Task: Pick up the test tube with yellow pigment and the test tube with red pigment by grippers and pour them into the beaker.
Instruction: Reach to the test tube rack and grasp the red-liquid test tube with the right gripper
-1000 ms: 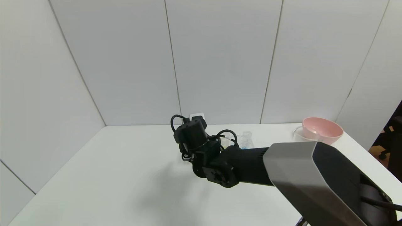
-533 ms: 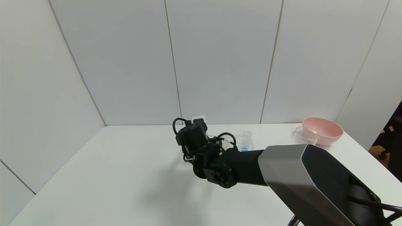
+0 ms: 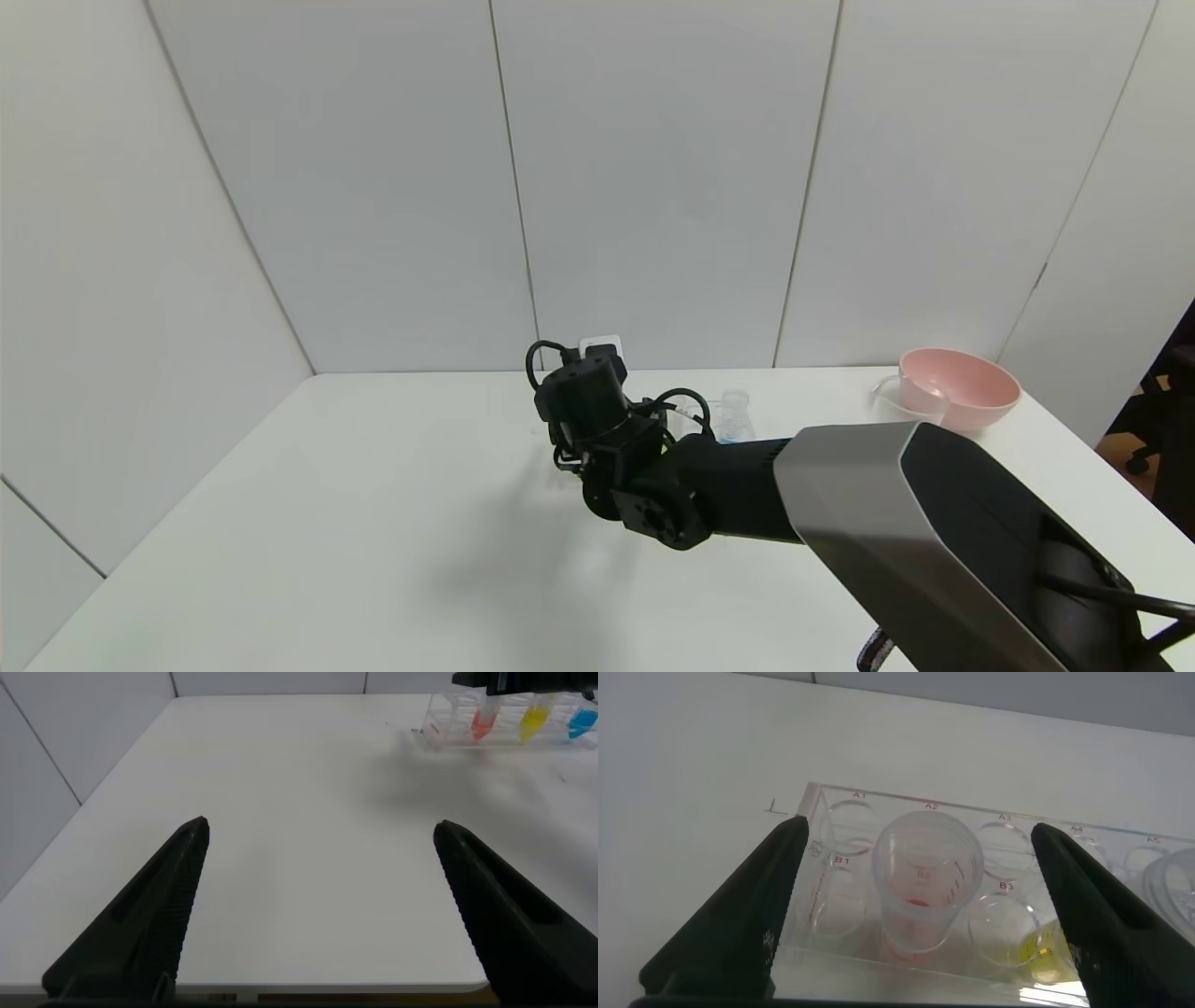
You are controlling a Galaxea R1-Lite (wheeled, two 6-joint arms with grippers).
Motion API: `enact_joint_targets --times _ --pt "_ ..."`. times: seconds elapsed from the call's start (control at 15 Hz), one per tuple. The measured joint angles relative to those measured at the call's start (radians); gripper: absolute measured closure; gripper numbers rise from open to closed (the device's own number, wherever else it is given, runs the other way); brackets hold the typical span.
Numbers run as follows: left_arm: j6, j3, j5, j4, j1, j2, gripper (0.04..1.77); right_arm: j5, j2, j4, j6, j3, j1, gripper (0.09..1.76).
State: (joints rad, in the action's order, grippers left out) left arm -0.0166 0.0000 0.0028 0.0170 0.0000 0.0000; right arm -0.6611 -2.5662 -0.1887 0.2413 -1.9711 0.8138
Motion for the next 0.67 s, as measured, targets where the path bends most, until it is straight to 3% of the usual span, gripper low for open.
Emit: enact_joint_targets --times 0.6,0.67 --pt "0.0 0.0 0.0 0.0 0.0 0.0 0.09 -0.001 0.004 0.01 0.025 0.004 0.003 0.14" --pt "0.0 0.0 0.0 0.0 0.0 0.0 0.09 -0.001 0.004 0.011 0.026 0.007 0.003 0.32"
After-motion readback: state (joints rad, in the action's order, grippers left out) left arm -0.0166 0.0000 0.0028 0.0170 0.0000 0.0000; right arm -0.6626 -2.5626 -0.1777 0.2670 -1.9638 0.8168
